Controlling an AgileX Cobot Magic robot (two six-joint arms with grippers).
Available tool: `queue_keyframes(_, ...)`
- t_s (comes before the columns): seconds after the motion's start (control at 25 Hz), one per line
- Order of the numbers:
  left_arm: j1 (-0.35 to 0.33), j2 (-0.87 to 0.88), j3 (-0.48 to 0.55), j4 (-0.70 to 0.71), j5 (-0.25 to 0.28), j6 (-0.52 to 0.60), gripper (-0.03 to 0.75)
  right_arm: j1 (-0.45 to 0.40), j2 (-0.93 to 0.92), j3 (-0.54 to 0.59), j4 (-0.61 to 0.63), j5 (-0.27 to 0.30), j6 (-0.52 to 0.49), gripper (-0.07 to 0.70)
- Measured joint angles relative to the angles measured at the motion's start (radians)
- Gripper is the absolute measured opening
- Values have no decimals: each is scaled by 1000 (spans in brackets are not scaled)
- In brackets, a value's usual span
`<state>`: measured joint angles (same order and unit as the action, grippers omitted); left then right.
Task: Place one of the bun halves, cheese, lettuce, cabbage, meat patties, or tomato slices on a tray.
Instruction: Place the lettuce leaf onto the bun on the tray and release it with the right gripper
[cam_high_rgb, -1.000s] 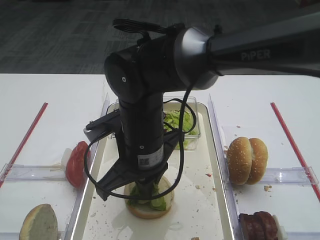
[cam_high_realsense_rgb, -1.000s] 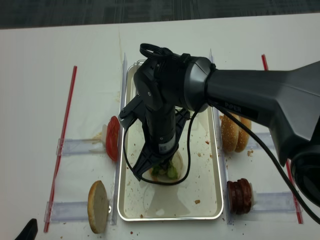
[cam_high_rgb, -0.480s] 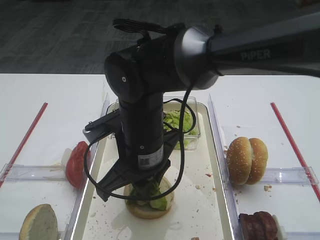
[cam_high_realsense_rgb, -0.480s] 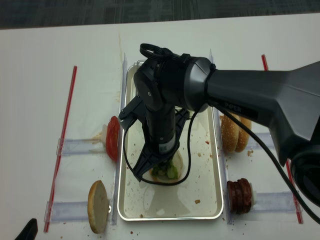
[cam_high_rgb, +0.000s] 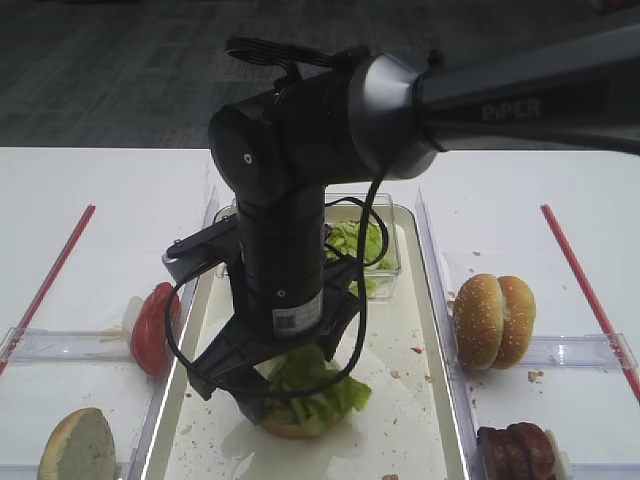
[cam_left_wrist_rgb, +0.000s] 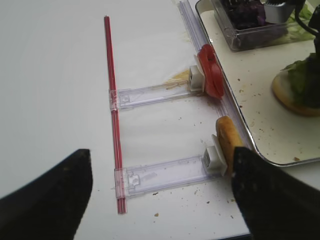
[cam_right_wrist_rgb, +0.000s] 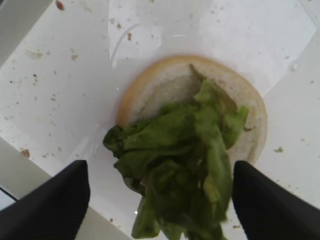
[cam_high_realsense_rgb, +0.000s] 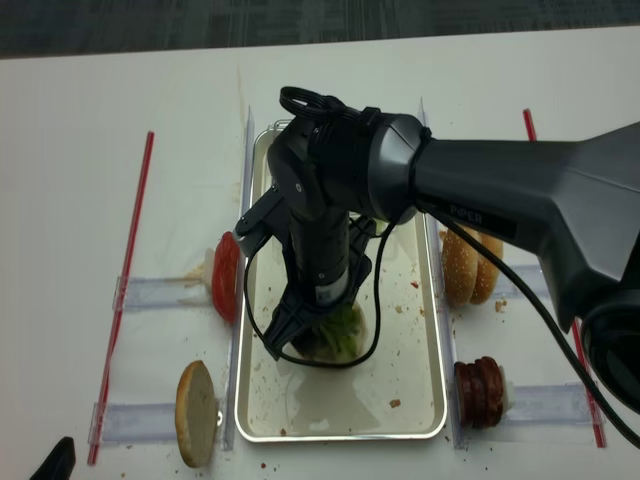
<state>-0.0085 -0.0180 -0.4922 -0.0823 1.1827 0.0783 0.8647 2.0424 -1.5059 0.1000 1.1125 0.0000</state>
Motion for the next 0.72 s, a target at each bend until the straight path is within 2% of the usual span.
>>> queue_keyframes(0.08,0,0,0,0,0,0,561,0,2,0,0,0,-5,643)
queue_keyframes(0.2,0,0,0,0,0,0,561,0,11,0,0,0,-7,675)
queue_keyframes(0.72,0,0,0,0,0,0,561,0,36,0,-29,-2,-9,689)
